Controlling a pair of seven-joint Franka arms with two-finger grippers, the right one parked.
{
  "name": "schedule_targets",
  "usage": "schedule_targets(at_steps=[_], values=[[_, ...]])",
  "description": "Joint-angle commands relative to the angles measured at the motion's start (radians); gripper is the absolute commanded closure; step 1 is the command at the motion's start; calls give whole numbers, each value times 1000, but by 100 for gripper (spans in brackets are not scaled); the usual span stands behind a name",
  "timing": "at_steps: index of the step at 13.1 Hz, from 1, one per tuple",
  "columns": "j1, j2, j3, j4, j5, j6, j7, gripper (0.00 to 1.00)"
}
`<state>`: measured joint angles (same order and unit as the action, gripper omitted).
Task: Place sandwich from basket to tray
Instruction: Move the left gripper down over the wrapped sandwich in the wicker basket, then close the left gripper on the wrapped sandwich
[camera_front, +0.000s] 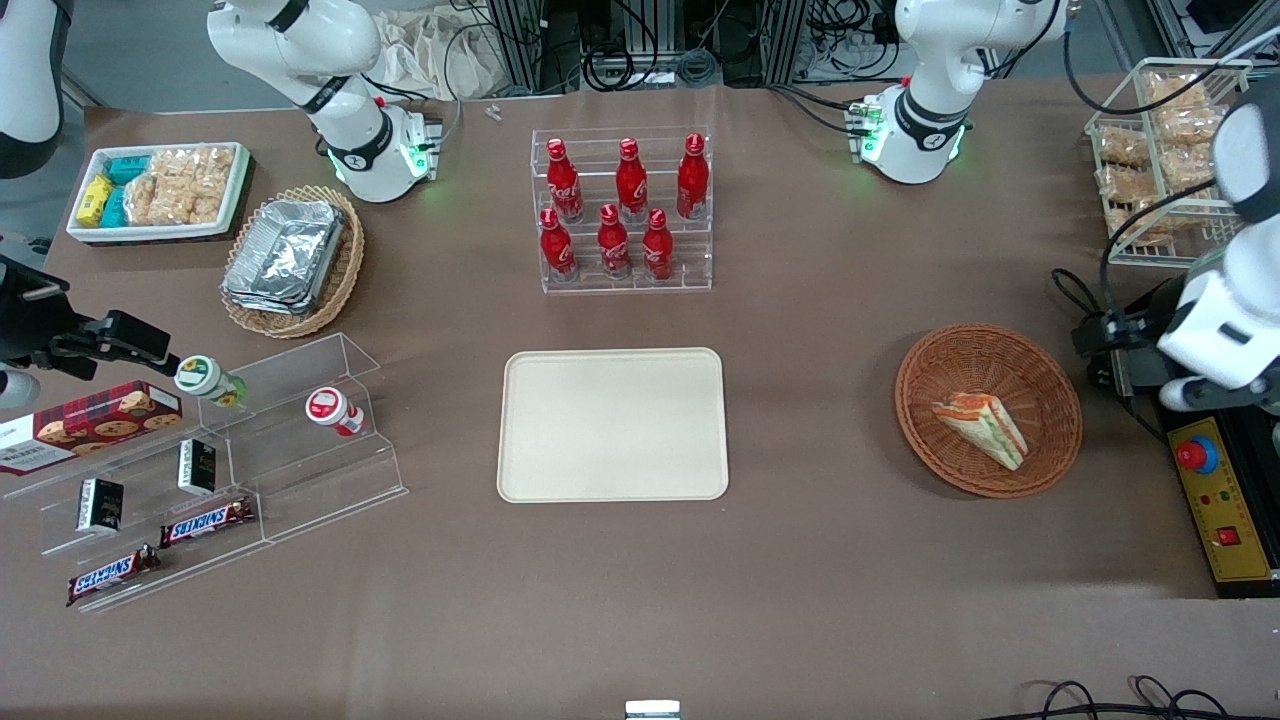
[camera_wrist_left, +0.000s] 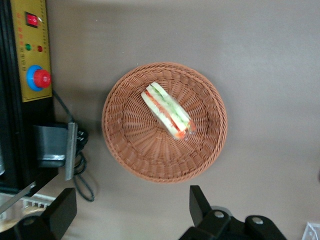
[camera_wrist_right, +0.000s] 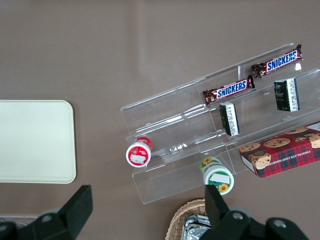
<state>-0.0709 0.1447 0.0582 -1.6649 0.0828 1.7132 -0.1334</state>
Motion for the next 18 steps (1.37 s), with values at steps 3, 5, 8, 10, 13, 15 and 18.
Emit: schedule_targets(at_steps=[3,5,8,10,13,15,18], values=[[9,-14,11,-241,-24,245,-54,0],[23,5,11,-335,-51,356,-217,0],[19,44,6,-371,-49,460,-394,0],[20,74,6,-395,-51,543,-481,0],[25,139,6,-414,-52,675,-676,0],[23,162,3,-418,-52,704,-750,0],[17,188,3,-479,-52,810,-775,0]])
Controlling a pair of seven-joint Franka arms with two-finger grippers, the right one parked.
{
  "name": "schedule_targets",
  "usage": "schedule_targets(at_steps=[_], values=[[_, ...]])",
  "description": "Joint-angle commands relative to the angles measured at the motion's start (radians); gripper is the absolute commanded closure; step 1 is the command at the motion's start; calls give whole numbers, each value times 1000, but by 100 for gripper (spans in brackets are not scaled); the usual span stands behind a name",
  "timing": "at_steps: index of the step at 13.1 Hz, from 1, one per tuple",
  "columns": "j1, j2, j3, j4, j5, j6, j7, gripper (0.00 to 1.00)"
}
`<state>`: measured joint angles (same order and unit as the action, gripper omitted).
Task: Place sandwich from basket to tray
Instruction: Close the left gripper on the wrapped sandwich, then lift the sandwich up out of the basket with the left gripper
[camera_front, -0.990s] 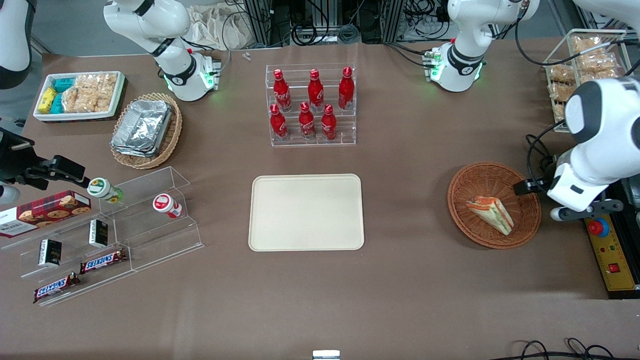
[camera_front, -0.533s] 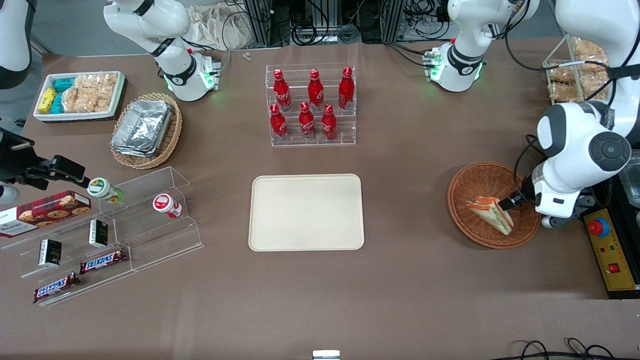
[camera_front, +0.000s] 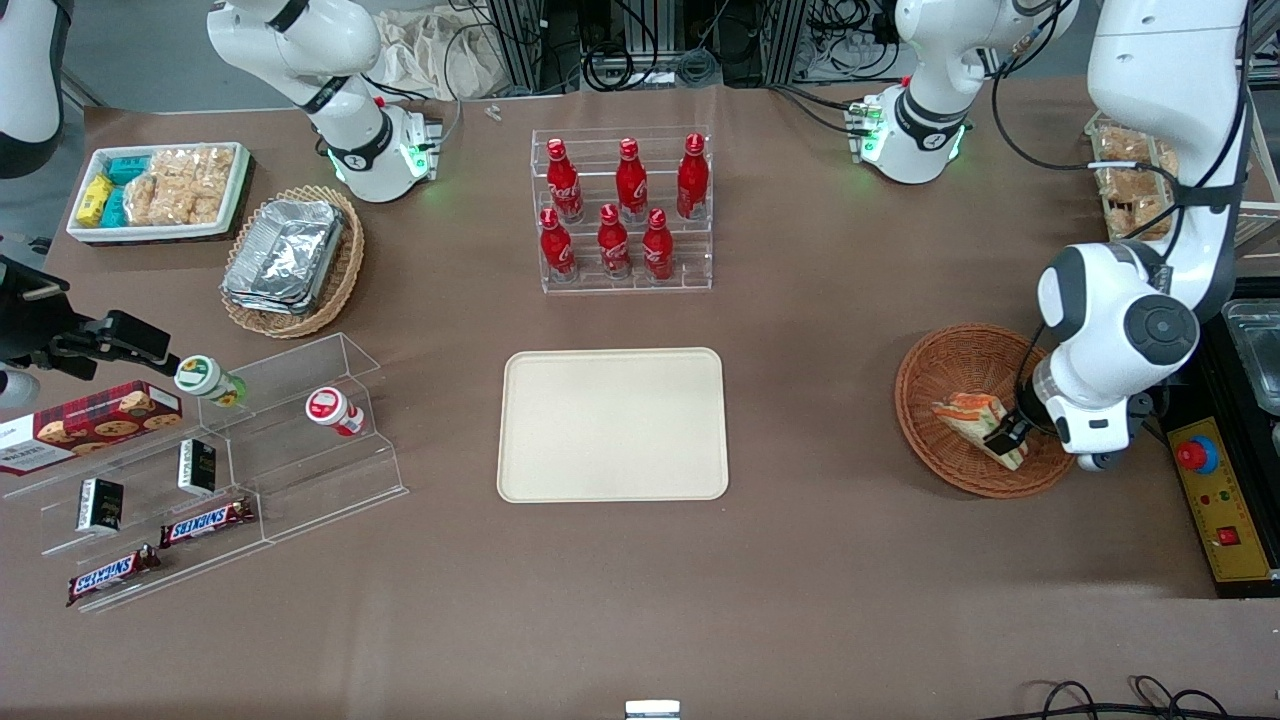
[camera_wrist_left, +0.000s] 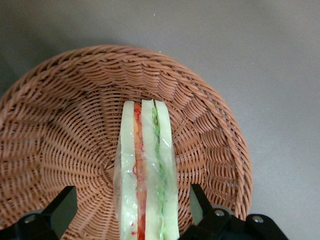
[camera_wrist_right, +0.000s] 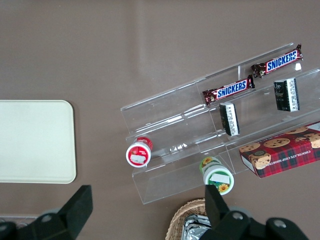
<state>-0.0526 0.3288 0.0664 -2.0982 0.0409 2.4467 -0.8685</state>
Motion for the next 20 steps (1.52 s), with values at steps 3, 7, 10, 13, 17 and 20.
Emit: schedule_targets(at_steps=[3,7,10,13,17,20], values=[[-1,13,-7,-45,-7,87,-53,9],[-3,-39,-8,-23,-7,5,-58,95],[-22,-114,-11,53,-7,-196,-55,100],[-23,-198,-11,142,-7,-420,-32,100],[-23,-281,-8,177,-6,-578,161,100],[-21,-291,-8,253,1,-678,311,100]])
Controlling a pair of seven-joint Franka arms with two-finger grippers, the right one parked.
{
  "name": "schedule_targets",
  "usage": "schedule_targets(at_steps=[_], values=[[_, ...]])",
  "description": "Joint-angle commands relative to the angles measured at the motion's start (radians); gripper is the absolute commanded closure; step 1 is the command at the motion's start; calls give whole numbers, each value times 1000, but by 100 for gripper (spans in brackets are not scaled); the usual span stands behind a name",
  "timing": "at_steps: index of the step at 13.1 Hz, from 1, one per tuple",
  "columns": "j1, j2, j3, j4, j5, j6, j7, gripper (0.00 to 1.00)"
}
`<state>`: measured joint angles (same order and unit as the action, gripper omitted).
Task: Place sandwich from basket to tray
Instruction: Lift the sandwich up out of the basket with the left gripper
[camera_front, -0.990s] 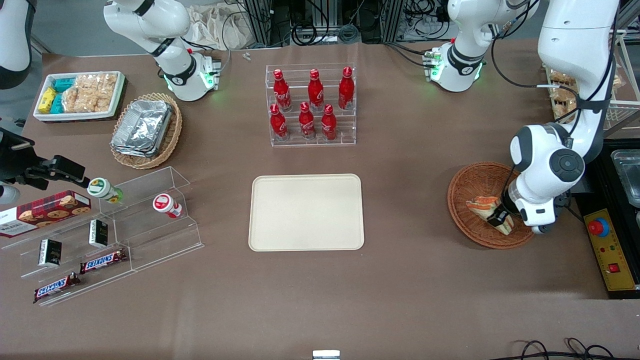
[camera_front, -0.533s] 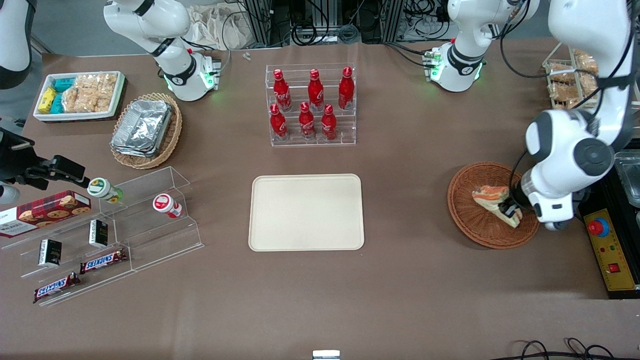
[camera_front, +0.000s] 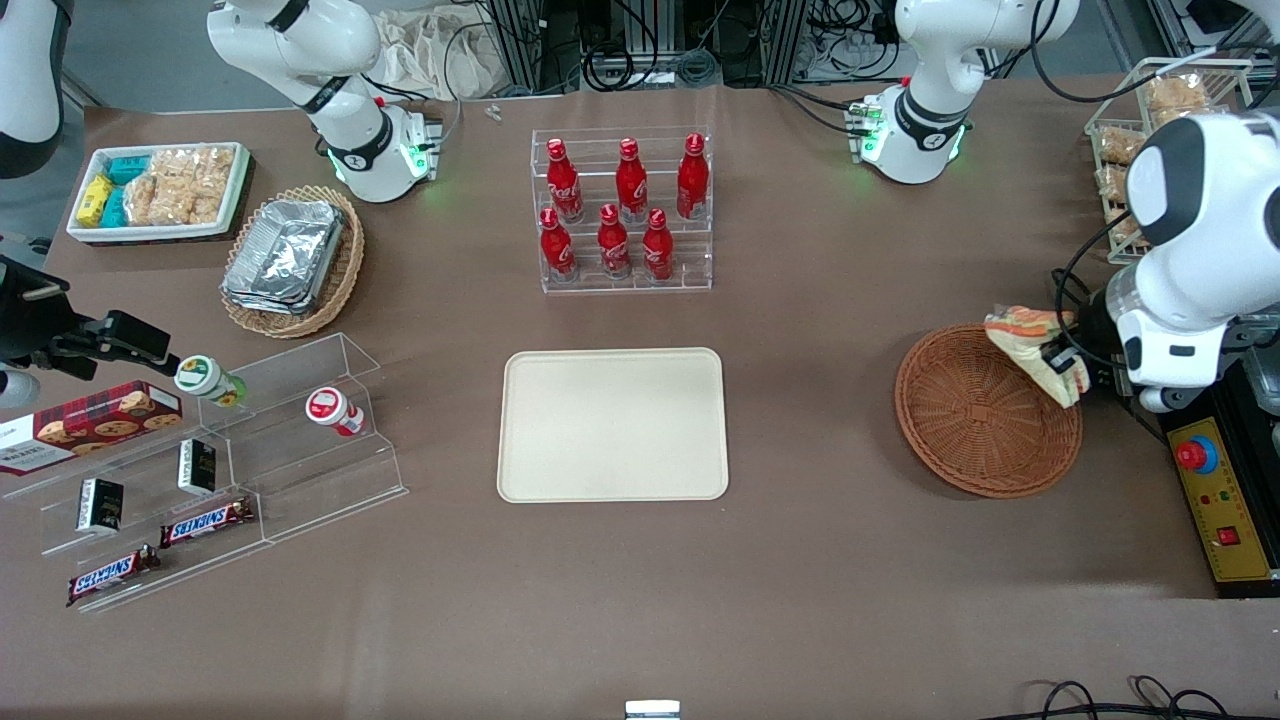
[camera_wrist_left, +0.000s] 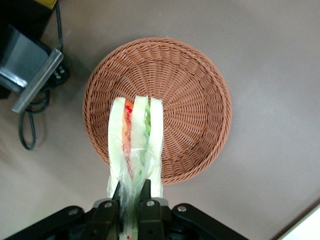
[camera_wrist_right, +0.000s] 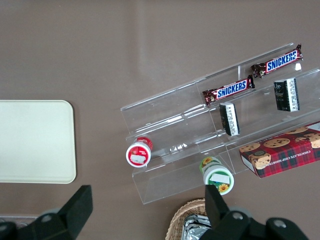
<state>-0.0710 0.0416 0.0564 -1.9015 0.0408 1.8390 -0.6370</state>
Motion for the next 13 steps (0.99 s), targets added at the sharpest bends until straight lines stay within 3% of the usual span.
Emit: schedule_targets(at_steps=[1,6,8,13], values=[[-4,-2,-1,79,-1,-113,94,100],[-7,-3,-116,139,-19,-191,96,100],[-7,6,-171,166,-73,-187,85,100],[-29,98,-357,179,-82,-120,80,100]])
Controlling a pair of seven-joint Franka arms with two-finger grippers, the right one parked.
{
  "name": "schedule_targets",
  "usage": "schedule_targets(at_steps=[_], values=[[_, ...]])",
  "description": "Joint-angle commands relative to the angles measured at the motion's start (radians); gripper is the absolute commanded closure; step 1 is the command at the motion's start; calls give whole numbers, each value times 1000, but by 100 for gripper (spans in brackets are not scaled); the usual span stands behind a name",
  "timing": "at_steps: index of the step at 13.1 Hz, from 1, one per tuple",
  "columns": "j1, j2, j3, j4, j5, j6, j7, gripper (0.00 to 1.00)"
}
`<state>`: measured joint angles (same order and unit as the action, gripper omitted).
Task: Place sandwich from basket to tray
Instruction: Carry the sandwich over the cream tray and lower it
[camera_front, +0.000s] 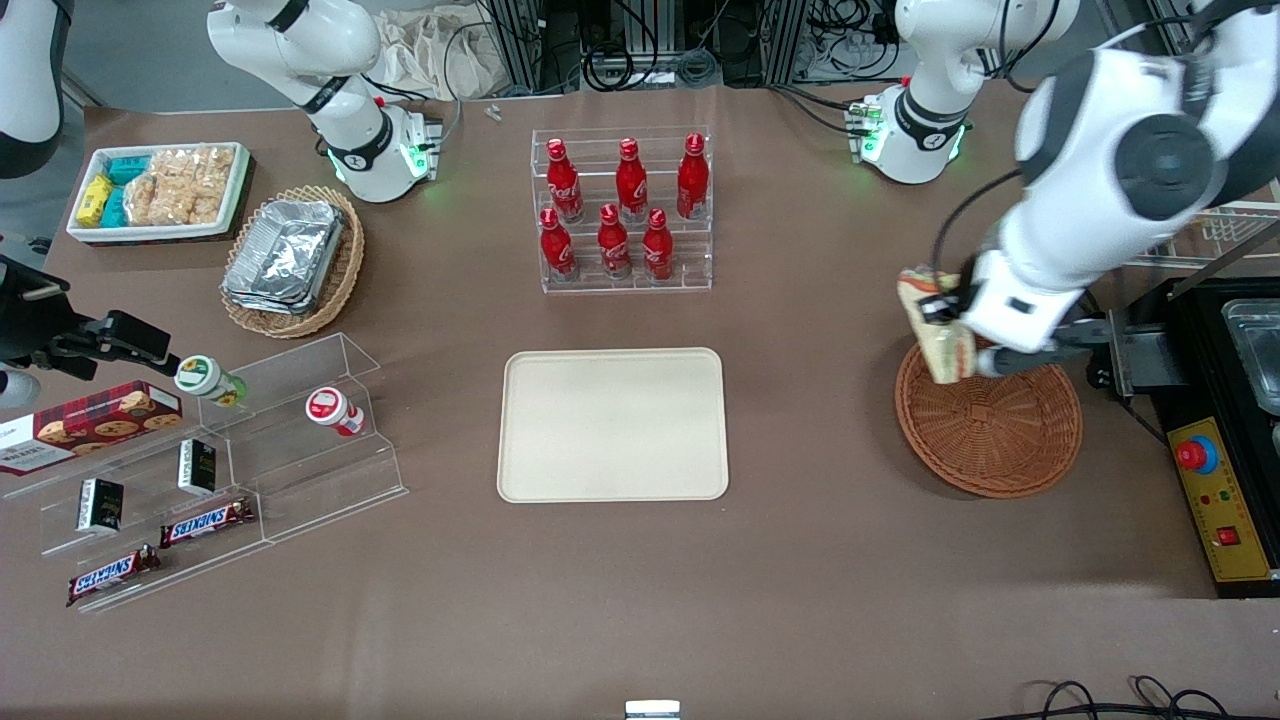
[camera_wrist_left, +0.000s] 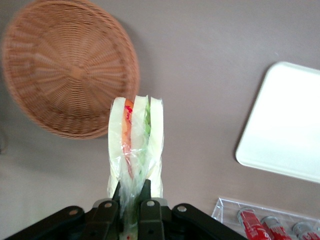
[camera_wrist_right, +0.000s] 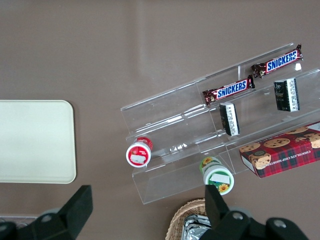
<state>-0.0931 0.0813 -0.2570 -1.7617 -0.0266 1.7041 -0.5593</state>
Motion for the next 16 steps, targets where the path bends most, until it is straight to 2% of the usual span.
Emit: schedule_targets(at_steps=[1,3,5,7,10,16], values=[[-8,75,-91,39,-16,32,6,100],[-26,113,-195,41,6,110,13,100],[-80,208,-202,72,25,179,9,100],[-143,302,-202,116,82,200,-5,100],[-171,452,-202,171,123,213,-7,100],[-212,583,-197,195,201,472,-141,100]])
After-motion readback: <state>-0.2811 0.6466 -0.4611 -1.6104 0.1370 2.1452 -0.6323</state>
